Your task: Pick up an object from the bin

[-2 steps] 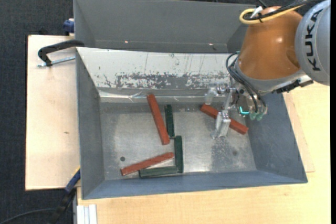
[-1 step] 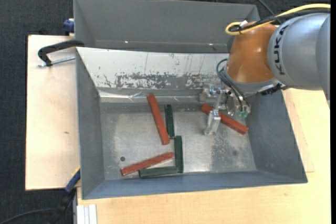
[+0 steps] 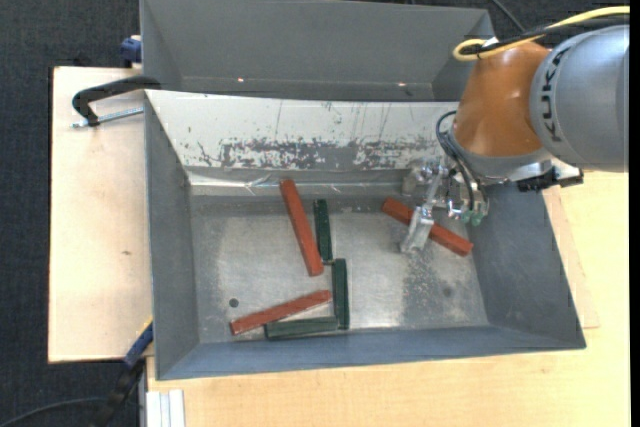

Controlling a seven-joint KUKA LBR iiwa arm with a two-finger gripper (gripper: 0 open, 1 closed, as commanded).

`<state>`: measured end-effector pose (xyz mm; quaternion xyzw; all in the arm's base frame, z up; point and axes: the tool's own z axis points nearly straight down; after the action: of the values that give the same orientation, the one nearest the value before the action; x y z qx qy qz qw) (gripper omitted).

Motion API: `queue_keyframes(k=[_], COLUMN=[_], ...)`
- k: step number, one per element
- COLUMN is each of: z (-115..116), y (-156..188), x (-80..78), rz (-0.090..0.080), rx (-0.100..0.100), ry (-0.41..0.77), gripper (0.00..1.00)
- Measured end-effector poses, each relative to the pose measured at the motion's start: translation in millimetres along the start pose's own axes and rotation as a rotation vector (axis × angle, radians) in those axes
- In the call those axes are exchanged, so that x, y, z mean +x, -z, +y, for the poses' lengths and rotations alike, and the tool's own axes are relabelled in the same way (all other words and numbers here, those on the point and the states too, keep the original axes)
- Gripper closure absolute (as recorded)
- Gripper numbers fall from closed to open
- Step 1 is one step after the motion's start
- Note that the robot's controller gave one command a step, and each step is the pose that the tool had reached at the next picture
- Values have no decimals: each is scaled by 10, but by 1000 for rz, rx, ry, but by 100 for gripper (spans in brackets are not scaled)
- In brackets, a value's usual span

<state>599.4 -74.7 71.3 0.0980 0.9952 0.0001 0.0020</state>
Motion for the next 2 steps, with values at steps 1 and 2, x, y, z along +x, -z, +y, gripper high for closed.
queue_keyframes(k=[1,2], z=[6,14], y=[13,25], x=[-13,-26], rz=[-1,-1], rx=[0,-1], ry=[0,1], gripper=[0,0])
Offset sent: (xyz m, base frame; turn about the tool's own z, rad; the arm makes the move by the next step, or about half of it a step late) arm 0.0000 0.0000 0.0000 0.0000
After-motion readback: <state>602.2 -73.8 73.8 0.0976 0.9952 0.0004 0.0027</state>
